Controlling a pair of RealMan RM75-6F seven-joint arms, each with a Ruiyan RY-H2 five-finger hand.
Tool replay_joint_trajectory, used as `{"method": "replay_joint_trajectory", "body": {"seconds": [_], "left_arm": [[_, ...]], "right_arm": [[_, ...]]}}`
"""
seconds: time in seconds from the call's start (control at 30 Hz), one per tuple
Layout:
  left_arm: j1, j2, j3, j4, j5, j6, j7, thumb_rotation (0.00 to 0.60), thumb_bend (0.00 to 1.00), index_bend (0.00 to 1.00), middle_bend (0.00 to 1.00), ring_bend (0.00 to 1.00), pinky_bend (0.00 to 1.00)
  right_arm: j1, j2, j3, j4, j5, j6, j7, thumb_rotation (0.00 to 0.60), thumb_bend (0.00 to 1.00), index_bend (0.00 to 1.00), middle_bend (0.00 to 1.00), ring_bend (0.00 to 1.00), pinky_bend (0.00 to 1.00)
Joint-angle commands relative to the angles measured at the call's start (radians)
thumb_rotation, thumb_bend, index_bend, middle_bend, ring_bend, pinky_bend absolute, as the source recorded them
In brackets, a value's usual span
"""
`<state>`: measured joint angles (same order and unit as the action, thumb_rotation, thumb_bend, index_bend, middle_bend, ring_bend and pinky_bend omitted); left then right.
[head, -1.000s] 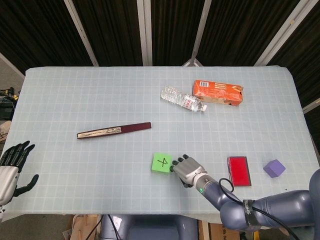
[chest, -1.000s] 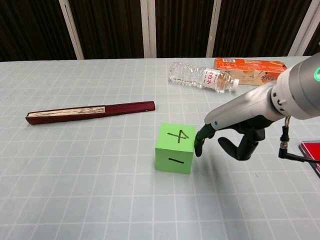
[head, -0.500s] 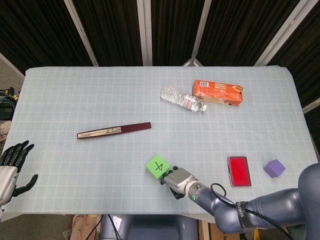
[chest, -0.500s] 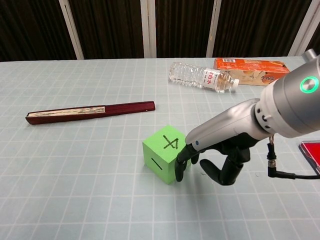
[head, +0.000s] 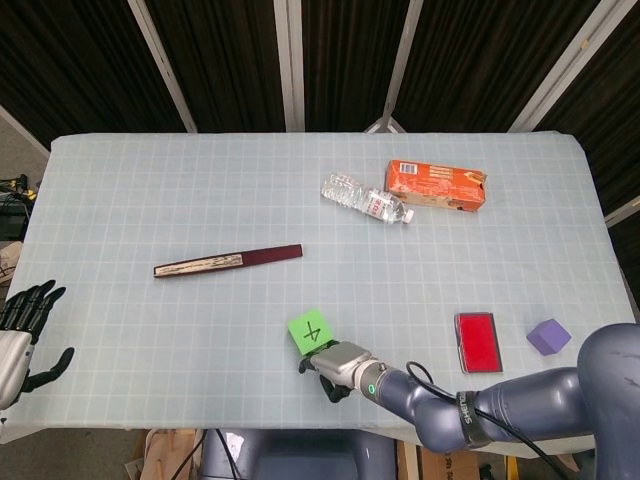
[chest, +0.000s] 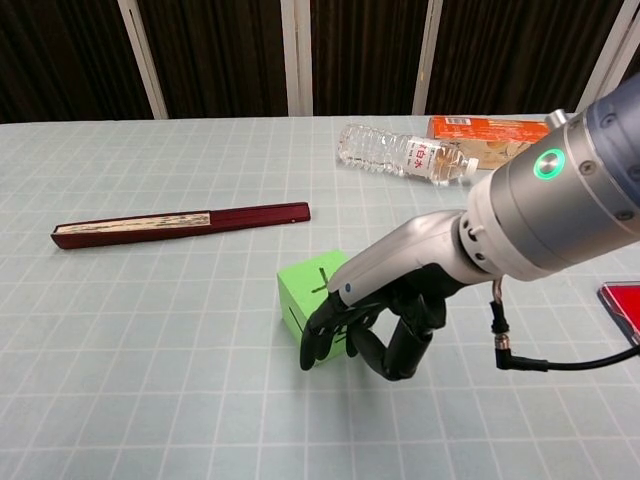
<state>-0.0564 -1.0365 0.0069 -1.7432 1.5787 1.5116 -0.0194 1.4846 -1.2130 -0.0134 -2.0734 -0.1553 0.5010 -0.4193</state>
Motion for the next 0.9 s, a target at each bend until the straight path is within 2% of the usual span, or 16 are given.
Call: {"method": "replay_joint_trajectory", "body": {"seconds": [0.03,0.33,0.53,0.67,0.9], "left_arm": [[0.000,0.000,0.000,0.000,0.001,0.000,-0.001,0.600,0.44,0.08,0.00,0.00,0.04],[-0.002,0.003,0.001,0.001,0.001,-0.003,-0.010,0.600,0.44,0.08,0.00,0.00,0.04],[-0.003,0.007,0.002,0.002,0.003,-0.005,-0.020,0.600,0.44,0.08,0.00,0.00,0.04],[-0.003,0.008,0.000,0.003,0.001,-0.004,-0.025,0.600,0.44,0.08,0.00,0.00,0.04],[-0.004,0.009,-0.001,0.005,-0.001,-0.005,-0.030,0.600,0.44,0.08,0.00,0.00,0.04]], "right_arm": [[-0.006,-0.007,0.021,0.030,-0.023,-0.037,0.068,0.600,0.94,0.16,0.13,0.17,0.00],[-0.038,-0.016,0.072,0.097,-0.078,-0.138,0.242,0.600,0.94,0.14,0.13,0.18,0.00],[-0.059,-0.044,0.096,0.148,-0.124,-0.143,0.333,0.600,0.94,0.14,0.13,0.18,0.00],[-0.063,-0.068,0.087,0.177,-0.156,-0.117,0.363,0.600,0.94,0.14,0.13,0.18,0.00],[-0.043,-0.099,0.036,0.204,-0.172,-0.055,0.376,0.600,0.94,0.14,0.13,0.18,0.00]]}}
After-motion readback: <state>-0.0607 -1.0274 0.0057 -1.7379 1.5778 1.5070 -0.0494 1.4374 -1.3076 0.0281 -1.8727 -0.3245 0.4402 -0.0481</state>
